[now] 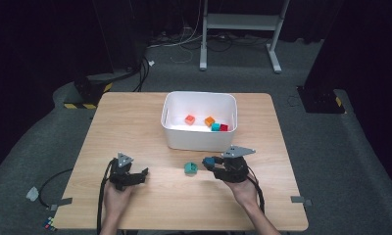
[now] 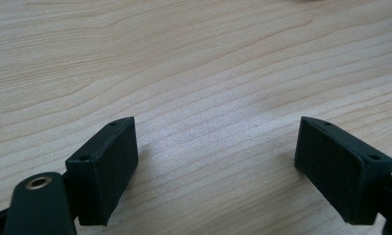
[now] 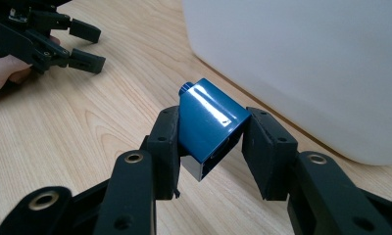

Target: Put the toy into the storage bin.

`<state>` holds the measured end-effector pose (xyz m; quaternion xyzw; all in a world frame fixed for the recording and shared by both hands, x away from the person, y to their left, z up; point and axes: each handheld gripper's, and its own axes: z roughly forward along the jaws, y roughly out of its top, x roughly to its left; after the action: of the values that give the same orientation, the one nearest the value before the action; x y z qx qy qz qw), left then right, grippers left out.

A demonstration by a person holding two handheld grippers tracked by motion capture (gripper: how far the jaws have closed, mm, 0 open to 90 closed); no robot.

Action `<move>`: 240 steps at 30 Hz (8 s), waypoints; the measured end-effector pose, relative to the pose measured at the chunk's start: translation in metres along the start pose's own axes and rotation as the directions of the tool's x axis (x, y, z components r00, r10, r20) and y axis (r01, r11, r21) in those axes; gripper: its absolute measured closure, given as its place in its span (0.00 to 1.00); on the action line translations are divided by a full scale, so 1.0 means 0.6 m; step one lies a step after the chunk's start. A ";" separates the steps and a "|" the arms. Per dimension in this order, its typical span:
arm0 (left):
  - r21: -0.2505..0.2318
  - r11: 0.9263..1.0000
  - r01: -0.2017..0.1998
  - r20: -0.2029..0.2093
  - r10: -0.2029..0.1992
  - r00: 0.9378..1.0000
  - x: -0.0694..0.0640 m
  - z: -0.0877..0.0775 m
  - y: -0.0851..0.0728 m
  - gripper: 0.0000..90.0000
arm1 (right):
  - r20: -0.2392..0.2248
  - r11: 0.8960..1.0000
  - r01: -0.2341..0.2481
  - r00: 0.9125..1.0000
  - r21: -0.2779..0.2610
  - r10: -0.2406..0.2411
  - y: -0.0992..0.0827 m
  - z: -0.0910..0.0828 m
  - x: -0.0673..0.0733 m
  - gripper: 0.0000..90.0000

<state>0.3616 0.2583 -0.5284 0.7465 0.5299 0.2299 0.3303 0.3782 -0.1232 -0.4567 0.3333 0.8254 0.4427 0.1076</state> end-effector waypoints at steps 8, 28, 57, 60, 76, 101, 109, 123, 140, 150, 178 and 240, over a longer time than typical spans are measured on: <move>0.000 1.000 0.000 0.000 0.000 1.000 0.000 0.000 0.000 0.18 | -0.001 1.000 -0.002 1.000 -0.008 0.002 0.006 -0.005 -0.004 0.66; 0.000 1.000 0.000 0.000 0.000 1.000 0.000 0.000 0.000 0.18 | -0.003 0.998 0.004 1.000 -0.056 -0.004 0.044 -0.031 -0.013 0.65; 0.000 1.000 0.001 0.000 -0.001 1.000 0.000 0.000 0.000 0.18 | -0.021 0.995 0.009 1.000 -0.096 -0.011 0.106 -0.067 -0.024 0.66; 0.000 1.000 0.000 0.000 0.000 1.000 0.000 0.000 0.000 0.18 | -0.023 0.995 0.008 1.000 -0.098 -0.010 0.112 -0.070 -0.024 0.66; 0.000 1.000 0.000 0.000 0.000 1.000 0.000 0.000 0.000 0.18 | -0.039 0.990 0.007 0.999 -0.138 -0.012 0.157 -0.084 -0.033 0.66; 0.000 1.000 0.000 0.000 0.000 1.000 0.000 0.000 0.000 0.18 | 0.003 0.993 -0.018 1.000 -0.115 0.018 0.226 -0.060 -0.064 0.66; 0.000 1.000 0.000 0.000 0.000 1.000 0.000 0.000 0.000 0.18 | 0.016 0.993 -0.051 0.998 -0.106 0.053 0.232 -0.046 -0.084 0.66; 0.000 1.000 0.002 0.001 -0.002 1.000 0.000 0.000 0.000 0.18 | 0.092 0.996 -0.068 0.993 -0.061 0.073 0.242 -0.014 -0.112 0.66; 0.000 1.000 0.002 0.001 -0.002 1.000 0.000 0.000 0.000 0.18 | 0.155 0.996 -0.093 0.983 -0.008 0.093 0.235 0.023 -0.139 0.65; 0.000 1.000 0.002 0.002 -0.002 1.000 0.000 0.000 0.000 0.18 | 0.163 0.995 -0.095 0.982 0.016 0.091 0.230 0.036 -0.141 0.60; 0.000 1.000 0.000 0.001 0.000 1.000 0.000 0.000 0.000 0.18 | 0.094 0.996 -0.049 0.994 -0.076 0.056 0.181 -0.020 -0.094 0.48; 0.004 1.000 -0.004 0.000 0.004 1.000 0.000 0.000 0.000 0.18 | -0.018 0.997 -0.048 0.999 0.057 0.050 -0.012 0.095 0.015 0.40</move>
<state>0.3615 0.2587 -0.5283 0.7482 0.5288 0.2296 0.3285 0.3949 -0.0827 -0.4948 0.3519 0.8301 0.4251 0.0791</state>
